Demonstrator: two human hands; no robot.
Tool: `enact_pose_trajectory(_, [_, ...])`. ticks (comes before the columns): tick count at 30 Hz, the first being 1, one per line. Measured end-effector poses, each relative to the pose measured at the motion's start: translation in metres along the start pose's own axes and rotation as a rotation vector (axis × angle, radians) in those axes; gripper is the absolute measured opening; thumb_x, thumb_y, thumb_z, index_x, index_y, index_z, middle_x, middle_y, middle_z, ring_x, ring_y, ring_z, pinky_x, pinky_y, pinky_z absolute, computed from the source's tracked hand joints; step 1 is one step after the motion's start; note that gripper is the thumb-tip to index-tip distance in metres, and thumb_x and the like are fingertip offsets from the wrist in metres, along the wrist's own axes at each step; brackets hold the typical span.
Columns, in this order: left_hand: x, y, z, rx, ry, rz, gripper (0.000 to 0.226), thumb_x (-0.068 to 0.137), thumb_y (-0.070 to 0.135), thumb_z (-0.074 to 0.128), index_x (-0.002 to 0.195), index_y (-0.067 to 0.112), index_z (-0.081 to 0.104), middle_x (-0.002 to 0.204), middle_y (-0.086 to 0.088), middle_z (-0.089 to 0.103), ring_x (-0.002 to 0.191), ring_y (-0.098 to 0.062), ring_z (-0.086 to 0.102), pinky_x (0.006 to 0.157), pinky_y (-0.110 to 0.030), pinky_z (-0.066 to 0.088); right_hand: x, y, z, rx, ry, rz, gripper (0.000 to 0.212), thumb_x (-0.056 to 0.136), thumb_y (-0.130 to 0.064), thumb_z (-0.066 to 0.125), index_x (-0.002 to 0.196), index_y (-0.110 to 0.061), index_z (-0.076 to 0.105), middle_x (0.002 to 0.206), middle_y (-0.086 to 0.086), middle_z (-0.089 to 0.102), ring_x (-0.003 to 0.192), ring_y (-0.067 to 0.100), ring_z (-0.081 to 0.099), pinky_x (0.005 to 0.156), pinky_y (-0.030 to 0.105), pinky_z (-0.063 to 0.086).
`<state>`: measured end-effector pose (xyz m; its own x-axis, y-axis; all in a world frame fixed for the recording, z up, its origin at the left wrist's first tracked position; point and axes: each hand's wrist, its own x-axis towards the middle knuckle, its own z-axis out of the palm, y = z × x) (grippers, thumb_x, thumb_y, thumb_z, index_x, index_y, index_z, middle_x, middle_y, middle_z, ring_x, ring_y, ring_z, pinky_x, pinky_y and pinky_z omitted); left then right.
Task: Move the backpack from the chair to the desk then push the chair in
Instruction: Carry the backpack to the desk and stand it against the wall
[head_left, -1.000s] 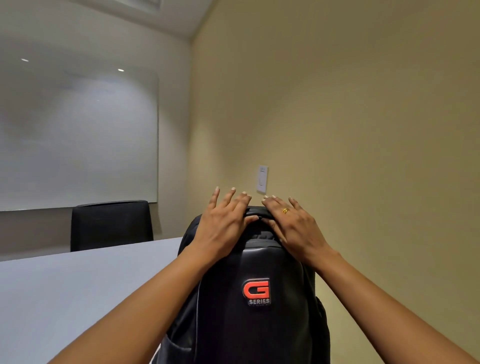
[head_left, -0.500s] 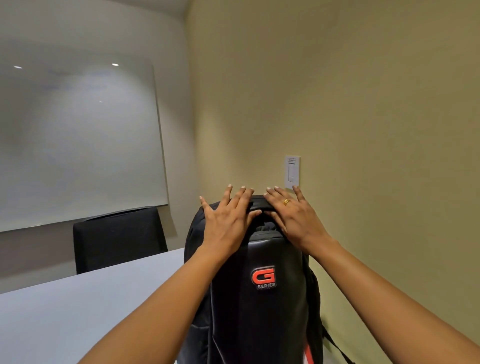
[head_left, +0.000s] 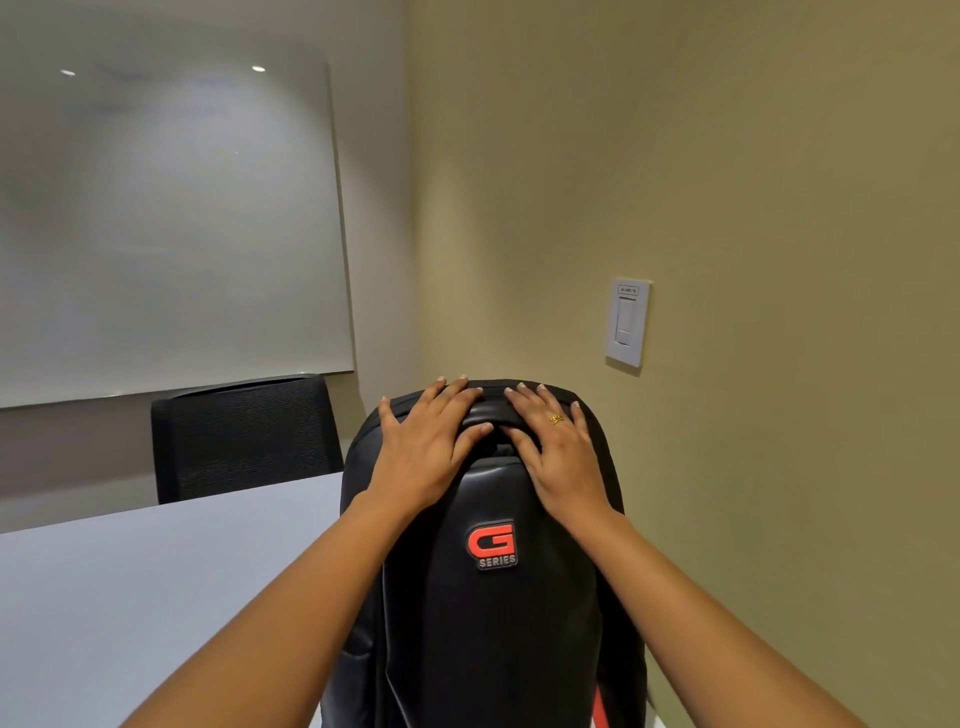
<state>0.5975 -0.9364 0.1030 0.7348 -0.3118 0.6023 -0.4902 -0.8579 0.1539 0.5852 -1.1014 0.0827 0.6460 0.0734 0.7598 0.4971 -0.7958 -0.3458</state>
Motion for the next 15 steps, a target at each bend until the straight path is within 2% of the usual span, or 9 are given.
enact_pose_trajectory(4, [0.008,-0.008,0.001,-0.02,-0.032,0.003,0.053,0.089,0.057,0.027,0.138,0.036,0.028,0.152,0.007,0.024,0.141,-0.014,0.015,0.107,-0.063,0.007,-0.004,0.005,0.008,-0.012,-0.01,0.022,0.044,0.097,-0.032,0.037,0.14,-0.026,0.031,0.148,-0.001,0.034,0.139,0.011,0.016,0.113,0.038,-0.001])
enact_pose_trajectory(9, [0.02,-0.021,-0.003,0.015,-0.087,-0.074,0.053,0.087,0.061,0.025,0.137,0.04,0.028,0.149,0.0,0.031,0.137,-0.02,0.025,0.105,-0.062,0.018,-0.042,0.015,0.023,-0.056,0.02,0.239,0.066,0.084,-0.067,0.018,0.142,-0.037,0.006,0.151,-0.013,-0.003,0.138,0.006,-0.01,0.11,0.05,-0.004])
enact_pose_trajectory(12, [0.023,-0.027,-0.004,0.072,-0.095,-0.108,0.054,0.085,0.064,0.023,0.135,0.042,0.029,0.136,-0.004,0.043,0.127,-0.021,0.036,0.099,-0.058,0.027,-0.069,0.019,0.033,-0.057,0.031,0.382,0.079,0.075,-0.078,0.02,0.14,-0.041,-0.005,0.149,-0.013,-0.014,0.137,0.008,-0.014,0.109,0.055,0.004])
enact_pose_trajectory(15, [0.023,-0.029,-0.005,0.126,-0.082,-0.143,0.053,0.086,0.064,0.02,0.135,0.043,0.029,0.125,-0.005,0.049,0.118,-0.021,0.042,0.092,-0.052,0.03,-0.069,0.021,0.04,-0.011,0.0,0.407,0.081,0.073,-0.076,0.024,0.139,-0.041,-0.008,0.151,-0.01,-0.013,0.138,0.01,-0.014,0.108,0.059,0.004])
